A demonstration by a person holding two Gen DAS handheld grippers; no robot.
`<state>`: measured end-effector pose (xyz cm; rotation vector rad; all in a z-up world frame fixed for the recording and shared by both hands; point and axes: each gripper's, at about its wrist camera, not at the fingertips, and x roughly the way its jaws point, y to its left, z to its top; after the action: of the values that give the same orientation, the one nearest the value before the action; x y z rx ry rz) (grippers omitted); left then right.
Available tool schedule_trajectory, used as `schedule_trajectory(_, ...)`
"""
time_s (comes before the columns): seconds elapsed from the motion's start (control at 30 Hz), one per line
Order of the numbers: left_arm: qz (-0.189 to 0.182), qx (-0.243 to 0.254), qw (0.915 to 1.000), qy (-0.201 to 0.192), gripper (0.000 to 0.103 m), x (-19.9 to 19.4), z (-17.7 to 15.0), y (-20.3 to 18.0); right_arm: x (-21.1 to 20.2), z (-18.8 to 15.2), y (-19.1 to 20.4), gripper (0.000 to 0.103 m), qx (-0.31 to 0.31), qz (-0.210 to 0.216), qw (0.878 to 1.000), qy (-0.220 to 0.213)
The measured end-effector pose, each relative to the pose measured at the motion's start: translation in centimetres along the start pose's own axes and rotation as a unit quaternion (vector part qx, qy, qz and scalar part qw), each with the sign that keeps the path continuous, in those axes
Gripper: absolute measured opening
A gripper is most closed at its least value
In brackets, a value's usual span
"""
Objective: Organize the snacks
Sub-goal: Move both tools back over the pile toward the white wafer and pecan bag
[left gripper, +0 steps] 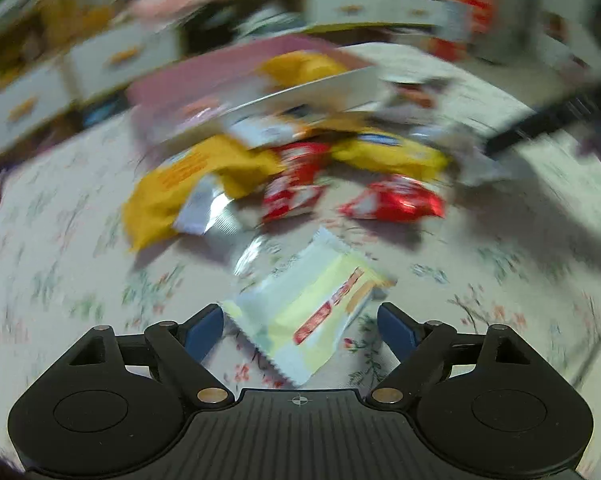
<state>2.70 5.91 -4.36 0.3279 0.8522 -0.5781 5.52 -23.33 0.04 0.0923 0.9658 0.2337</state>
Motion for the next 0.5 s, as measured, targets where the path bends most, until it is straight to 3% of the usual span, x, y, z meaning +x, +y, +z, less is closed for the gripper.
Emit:
schedule_trajectory(0.07, 0.005, 0.027, 0.9996, 0.006, 0.086, 0.2, -0.1, -0.3, 0.2, 0.1, -0.1, 0.073, 0.019, 0.023, 1.0, 0.005)
schedule_trajectory(0.2, 0.005, 0.029, 0.9996, -0.002, 0.086, 0.5, 0.2, 0.2, 0.8, 0.2, 0.2, 0.069, 0.042, 0.044, 0.998, 0.019)
schedule_trajectory(0.33, -0.003, 0.014, 0.9999, -0.007, 0.085, 0.8, 0.3, 0.5, 1.0, 0.2, 0.7, 0.063, 0.038, 0.028, 0.999, 0.014)
schedule_trajectory(0.5, -0.015, 0.035, 0.9991, -0.02, 0.078, 1.1, 0.5, -0.5, 1.0, 0.1, 0.4, 0.054, 0.036, 0.024, 0.999, 0.012)
